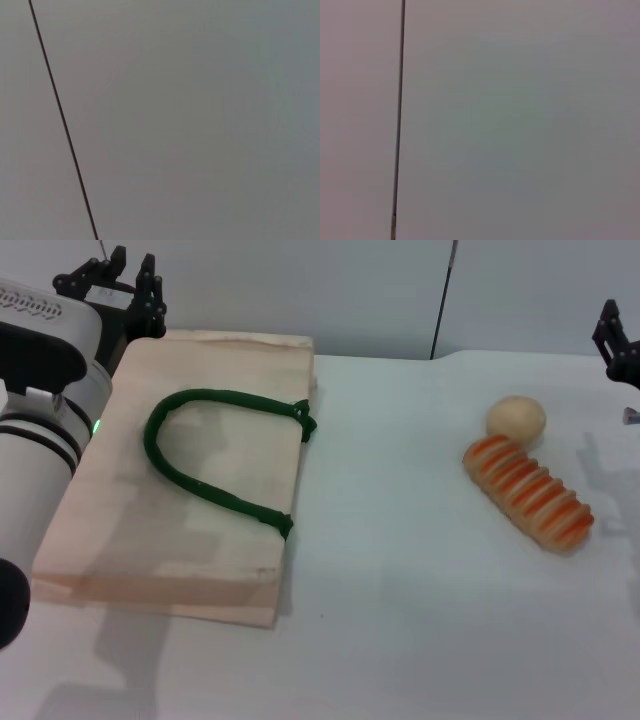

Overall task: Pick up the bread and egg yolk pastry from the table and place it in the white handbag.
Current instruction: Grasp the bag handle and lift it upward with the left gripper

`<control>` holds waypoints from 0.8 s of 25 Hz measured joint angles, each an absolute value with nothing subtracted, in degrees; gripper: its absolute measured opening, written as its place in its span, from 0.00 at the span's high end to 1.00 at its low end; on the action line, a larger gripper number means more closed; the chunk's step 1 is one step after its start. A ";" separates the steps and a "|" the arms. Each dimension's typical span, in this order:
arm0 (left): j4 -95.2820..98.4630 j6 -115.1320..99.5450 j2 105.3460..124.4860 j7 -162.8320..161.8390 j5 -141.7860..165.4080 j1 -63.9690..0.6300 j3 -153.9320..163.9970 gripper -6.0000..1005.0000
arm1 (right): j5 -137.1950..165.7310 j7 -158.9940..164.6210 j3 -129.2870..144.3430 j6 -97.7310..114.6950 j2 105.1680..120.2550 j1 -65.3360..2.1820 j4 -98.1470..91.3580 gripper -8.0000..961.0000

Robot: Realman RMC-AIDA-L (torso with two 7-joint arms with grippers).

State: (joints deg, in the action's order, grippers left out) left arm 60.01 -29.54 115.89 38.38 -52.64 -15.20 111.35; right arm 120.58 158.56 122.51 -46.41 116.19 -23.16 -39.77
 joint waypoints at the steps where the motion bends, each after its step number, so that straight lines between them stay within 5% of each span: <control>1: 59.94 -29.64 115.90 38.38 -52.64 -15.20 111.40 0.73 | 120.58 158.56 122.51 -46.39 116.19 -23.20 -39.75 0.22; 20: 59.32 -29.97 116.02 38.35 -52.64 -15.56 111.60 0.73 | 120.49 158.55 122.51 -46.30 116.28 -23.38 -39.55 0.22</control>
